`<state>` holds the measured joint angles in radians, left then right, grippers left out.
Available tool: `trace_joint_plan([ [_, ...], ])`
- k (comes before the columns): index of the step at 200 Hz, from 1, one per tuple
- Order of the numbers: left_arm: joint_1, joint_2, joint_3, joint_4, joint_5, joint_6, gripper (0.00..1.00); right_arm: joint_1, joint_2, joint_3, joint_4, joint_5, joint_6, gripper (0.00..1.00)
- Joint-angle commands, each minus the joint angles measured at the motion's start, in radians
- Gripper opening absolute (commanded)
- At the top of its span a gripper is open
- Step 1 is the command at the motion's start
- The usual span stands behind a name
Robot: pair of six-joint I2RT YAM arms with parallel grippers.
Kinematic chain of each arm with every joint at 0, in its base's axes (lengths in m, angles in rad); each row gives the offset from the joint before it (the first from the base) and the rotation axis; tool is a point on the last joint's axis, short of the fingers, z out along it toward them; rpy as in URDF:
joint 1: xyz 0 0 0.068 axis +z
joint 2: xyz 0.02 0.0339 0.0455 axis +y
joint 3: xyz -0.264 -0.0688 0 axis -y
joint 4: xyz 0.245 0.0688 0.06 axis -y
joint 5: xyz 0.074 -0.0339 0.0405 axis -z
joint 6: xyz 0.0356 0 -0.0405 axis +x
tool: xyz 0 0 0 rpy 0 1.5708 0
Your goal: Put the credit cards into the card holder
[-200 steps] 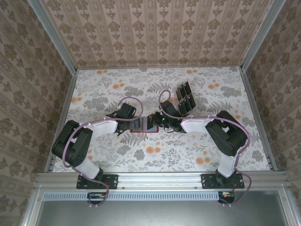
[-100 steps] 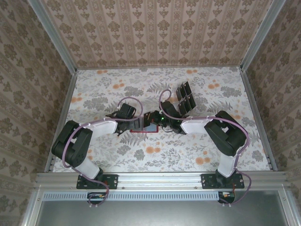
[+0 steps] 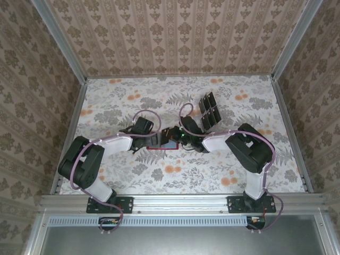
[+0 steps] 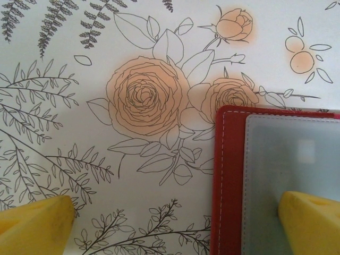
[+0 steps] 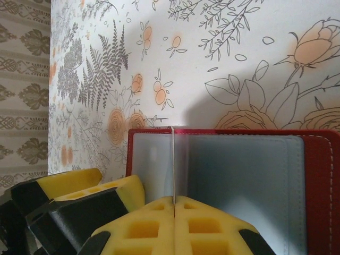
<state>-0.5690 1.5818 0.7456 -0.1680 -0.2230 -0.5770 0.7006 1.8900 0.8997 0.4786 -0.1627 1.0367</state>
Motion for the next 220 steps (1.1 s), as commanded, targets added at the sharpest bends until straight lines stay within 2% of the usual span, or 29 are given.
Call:
trace_joint_plan([
  [1,0.0,0.008,-0.043,-0.093,-0.031,-0.007,1.0,0.006,0.028,-0.016,0.051,-0.011,0.024,0.0],
  [220,0.0,0.014,-0.042,-0.092,-0.029,-0.006,1.0,0.019,0.083,-0.071,0.125,-0.043,0.059,0.0],
])
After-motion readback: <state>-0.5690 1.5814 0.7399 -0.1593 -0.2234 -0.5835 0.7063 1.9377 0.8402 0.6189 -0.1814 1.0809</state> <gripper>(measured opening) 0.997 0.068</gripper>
